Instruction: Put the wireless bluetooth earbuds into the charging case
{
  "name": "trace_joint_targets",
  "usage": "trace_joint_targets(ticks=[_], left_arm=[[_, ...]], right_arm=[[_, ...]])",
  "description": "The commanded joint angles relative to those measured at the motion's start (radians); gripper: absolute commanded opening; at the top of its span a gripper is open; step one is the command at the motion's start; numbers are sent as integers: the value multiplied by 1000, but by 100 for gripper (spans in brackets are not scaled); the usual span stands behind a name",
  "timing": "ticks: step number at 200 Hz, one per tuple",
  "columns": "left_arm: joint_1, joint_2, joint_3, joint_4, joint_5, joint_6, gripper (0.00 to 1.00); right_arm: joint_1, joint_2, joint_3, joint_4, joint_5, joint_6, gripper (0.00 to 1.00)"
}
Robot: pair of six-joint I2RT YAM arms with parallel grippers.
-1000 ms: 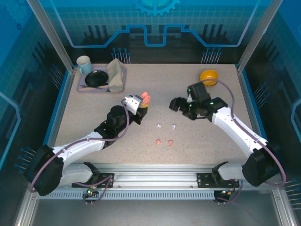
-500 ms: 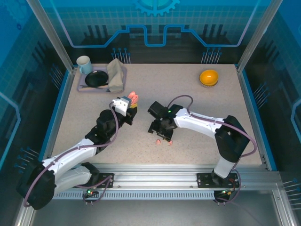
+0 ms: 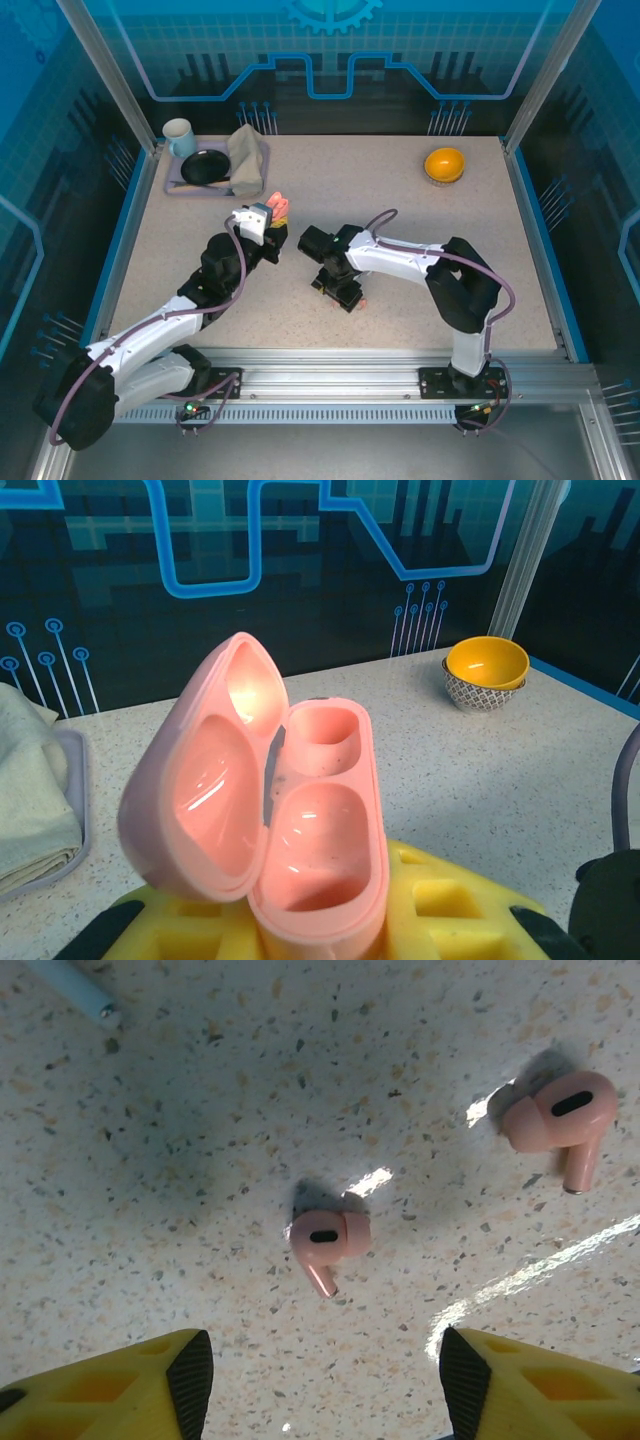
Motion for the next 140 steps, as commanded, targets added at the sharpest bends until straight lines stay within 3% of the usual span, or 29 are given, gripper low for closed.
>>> trace_joint_targets(ticks=[1,140], left_arm=[[9,-20,-12,35,-14,-10,0],[9,-10,-19,47,-12,-23,0]], right_arm=[[-7,20,22,-46,29,44,63],[-27,99,23,-5,25,45,58]])
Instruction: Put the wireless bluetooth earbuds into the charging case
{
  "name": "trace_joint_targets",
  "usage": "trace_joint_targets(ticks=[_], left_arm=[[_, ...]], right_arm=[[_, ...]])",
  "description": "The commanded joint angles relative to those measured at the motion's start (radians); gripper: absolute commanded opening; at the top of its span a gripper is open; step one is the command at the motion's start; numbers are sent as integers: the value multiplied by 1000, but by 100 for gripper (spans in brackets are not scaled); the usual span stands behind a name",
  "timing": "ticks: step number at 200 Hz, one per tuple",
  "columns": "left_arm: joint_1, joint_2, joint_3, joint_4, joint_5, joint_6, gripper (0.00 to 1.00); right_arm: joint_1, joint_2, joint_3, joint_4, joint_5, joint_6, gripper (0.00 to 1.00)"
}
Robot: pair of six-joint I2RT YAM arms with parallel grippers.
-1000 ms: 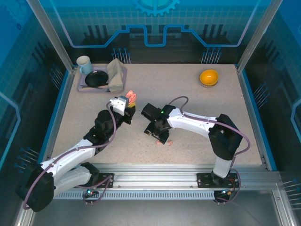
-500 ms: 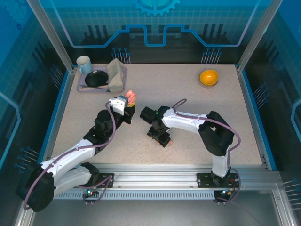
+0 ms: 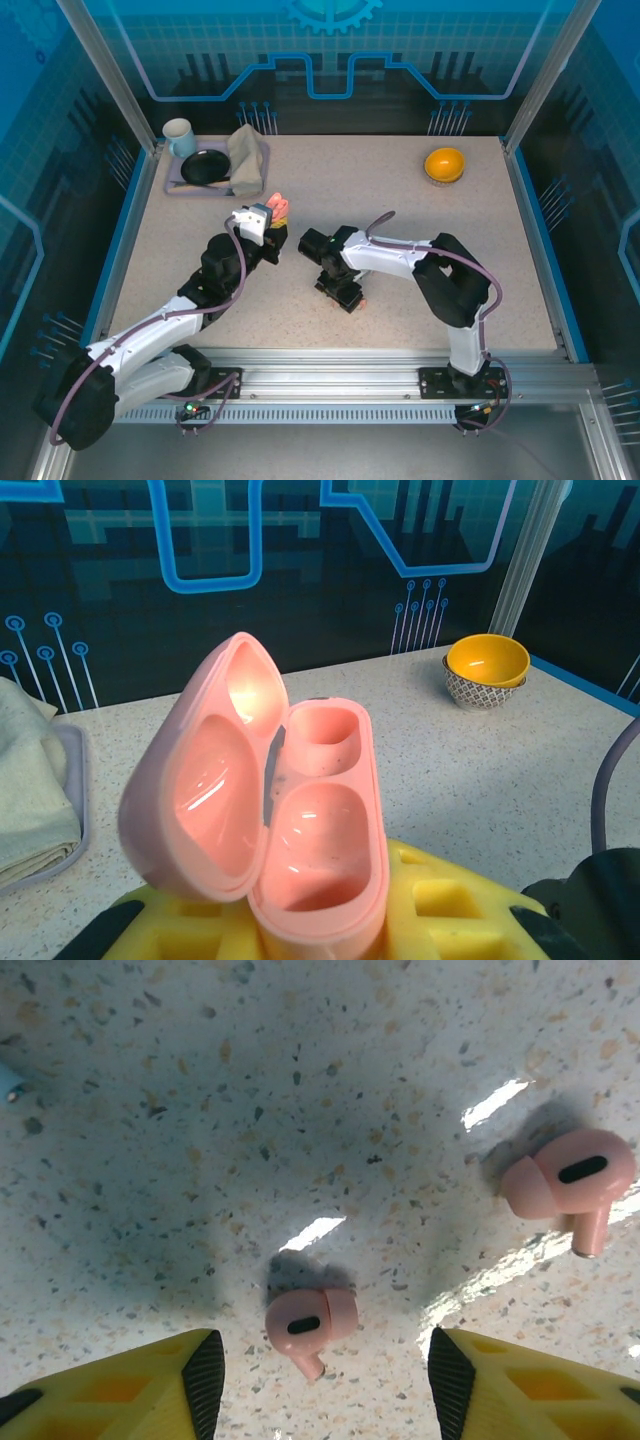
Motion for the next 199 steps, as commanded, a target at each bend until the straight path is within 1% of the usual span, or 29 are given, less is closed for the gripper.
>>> trace_joint_targets(ticks=[1,66,126,199], left_arm=[[9,-10,-14,46,-12,-19,0],[11,-3,-12,45,-5,-24,0],[16,-3,-12,41,-1,-29,0],[16,2,-2,35,8,-32,0]], right_arm=[[-9,33,24,-14,10,24,58],[-18,63,36,1,5,12,55],[-19,77,41,1,1,3,47],[-19,70,23,-2,7,-23,45]])
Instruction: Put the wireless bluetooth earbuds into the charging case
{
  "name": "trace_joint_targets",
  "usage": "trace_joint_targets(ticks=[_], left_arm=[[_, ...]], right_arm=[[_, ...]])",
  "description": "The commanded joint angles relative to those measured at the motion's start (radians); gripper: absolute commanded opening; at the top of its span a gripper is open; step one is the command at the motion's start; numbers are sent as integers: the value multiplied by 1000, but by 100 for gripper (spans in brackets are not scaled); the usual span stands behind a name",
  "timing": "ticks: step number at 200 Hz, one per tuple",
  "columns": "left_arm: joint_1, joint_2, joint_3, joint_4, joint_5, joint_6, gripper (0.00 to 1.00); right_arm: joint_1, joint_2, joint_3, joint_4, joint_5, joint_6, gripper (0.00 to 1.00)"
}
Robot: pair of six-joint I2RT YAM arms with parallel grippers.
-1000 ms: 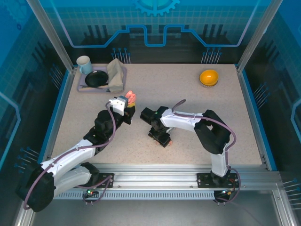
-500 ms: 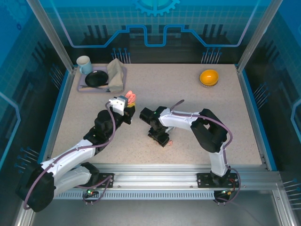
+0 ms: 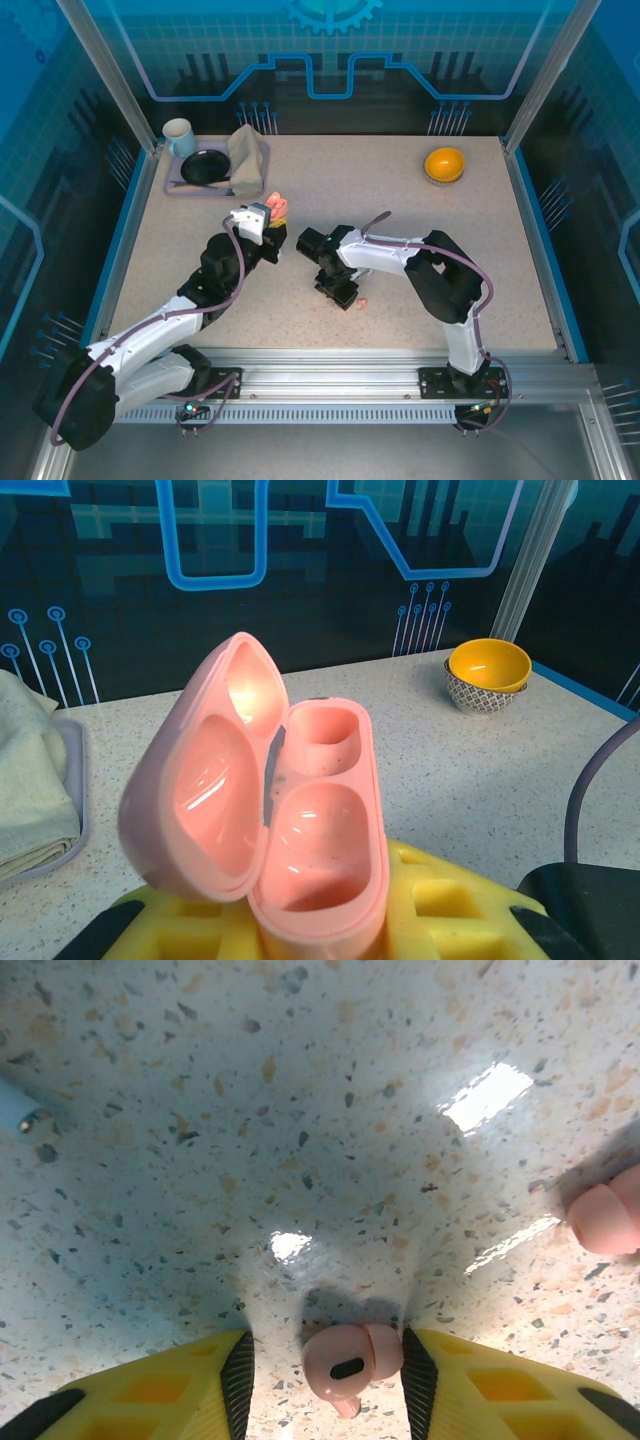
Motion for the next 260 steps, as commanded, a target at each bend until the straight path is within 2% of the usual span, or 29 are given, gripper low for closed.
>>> trace_joint_targets(ticks=[1,66,90,132,260], left_arm=[[10,2,-2,34,7,-9,0],[9,10,16,21,15,-12,0],[9,10,18,18,18,-15,0],[9,11,28,6,23,-19,0],[9,7,48,-23,31,-13,0]], right_arm=[[-10,23,-6,-16,18,-10,45],[-7,17,-27,-8,15,-51,41],[-5,10,-36,-2,18,-59,33],[-1,-6,-38,-8,32,-82,32],[24,-163,-70,-17,206,-235,30]])
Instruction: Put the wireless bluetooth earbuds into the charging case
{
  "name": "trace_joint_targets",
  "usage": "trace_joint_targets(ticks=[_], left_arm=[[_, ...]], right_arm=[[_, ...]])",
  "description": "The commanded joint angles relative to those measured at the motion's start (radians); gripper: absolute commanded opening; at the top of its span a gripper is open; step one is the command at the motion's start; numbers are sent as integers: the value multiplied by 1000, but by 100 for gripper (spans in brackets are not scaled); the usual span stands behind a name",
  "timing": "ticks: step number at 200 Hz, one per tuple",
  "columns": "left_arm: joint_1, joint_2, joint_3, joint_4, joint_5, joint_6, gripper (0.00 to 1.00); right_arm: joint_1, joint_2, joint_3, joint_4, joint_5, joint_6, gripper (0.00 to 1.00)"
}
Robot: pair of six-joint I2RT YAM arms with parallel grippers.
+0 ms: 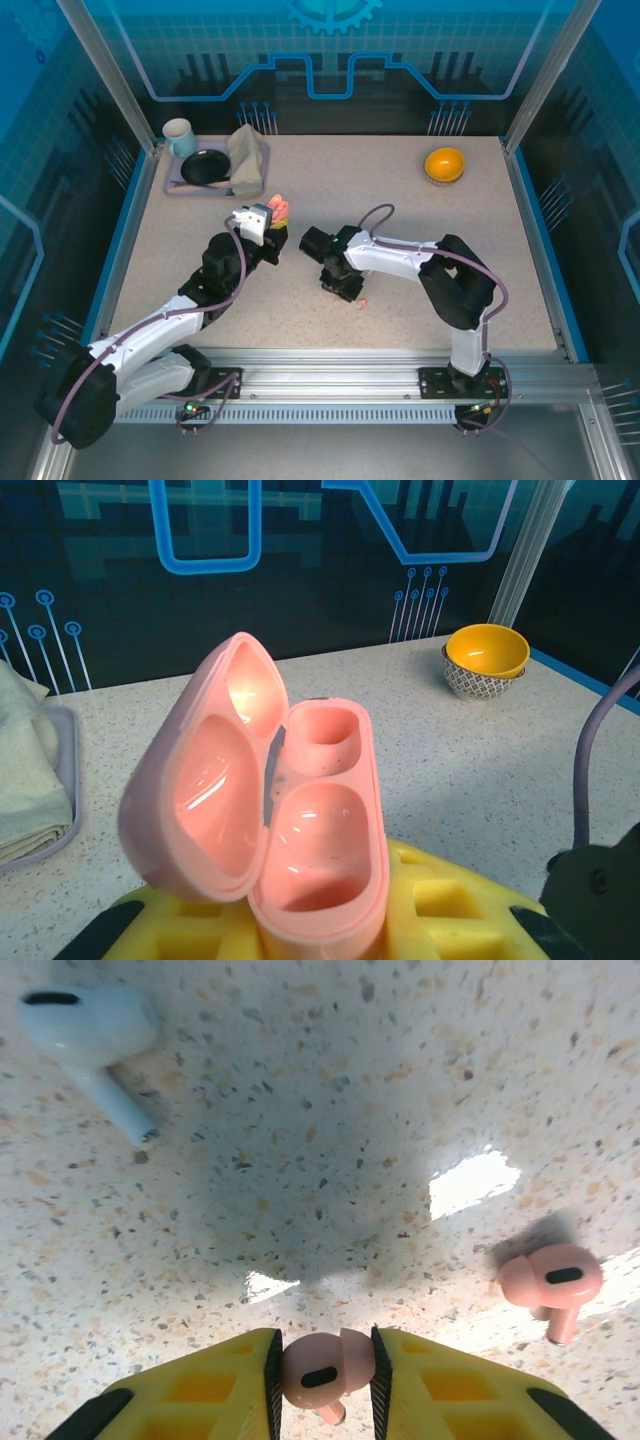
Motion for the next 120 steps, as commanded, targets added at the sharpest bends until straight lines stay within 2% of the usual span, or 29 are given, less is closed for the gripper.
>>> trace_joint_targets(ticks=[1,50,92,120], left_arm=[[9,-2,46,0,18,-10,0],[8,-2,47,-7,70,10,0],[9,5,70,-28,161,31,0],[7,16,99,-40,224,43,0]], right_arm=[[14,-66,-20,-27,78,-47,30],[1,-241,-40,-6,241,-165,30],[-35,-437,-36,102,367,-373,31],[-71,-551,-23,221,381,-538,31]])
